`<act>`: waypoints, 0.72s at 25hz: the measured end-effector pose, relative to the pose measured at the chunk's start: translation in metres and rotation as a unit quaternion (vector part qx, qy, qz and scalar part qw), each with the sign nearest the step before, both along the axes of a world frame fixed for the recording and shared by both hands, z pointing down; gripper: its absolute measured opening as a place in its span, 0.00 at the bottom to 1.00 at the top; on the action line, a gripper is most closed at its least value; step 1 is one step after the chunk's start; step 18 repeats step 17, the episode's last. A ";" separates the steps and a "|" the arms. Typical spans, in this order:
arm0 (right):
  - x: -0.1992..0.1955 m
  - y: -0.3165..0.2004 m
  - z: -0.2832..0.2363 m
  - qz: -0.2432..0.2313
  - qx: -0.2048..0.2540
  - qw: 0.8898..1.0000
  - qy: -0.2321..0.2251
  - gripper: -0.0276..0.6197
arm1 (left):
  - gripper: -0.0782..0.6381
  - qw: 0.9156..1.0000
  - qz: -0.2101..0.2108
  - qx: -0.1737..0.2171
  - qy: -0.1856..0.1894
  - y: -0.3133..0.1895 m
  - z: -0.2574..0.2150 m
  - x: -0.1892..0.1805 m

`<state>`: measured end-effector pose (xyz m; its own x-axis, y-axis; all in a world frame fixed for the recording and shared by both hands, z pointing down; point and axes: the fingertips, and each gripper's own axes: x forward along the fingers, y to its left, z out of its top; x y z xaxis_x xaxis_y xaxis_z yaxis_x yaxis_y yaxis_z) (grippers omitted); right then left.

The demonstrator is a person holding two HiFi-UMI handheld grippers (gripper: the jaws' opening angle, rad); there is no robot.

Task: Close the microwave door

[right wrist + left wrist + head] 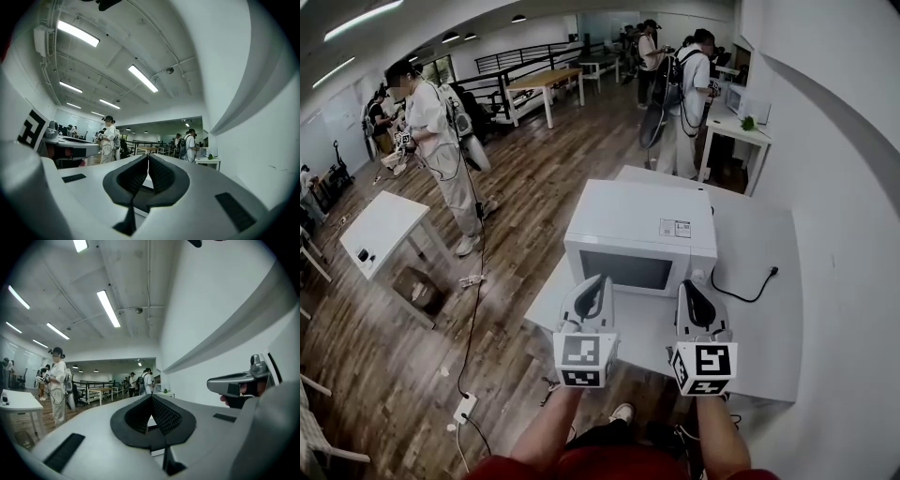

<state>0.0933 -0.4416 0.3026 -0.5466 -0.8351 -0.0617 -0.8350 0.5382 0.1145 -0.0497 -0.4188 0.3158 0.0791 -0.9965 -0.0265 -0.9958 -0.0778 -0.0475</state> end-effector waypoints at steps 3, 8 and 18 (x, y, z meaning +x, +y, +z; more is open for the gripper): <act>0.001 -0.001 -0.001 0.002 0.003 1.000 0.002 0.09 | 0.15 1.000 -0.005 0.000 0.004 -0.001 0.001 -0.002; 0.003 -0.002 -0.003 0.004 0.008 1.000 0.004 0.09 | 0.15 1.000 -0.011 0.002 0.007 -0.003 0.004 -0.003; 0.001 -0.007 -0.004 0.006 0.018 1.000 0.006 0.09 | 0.15 1.000 -0.017 0.011 0.005 -0.011 0.006 -0.004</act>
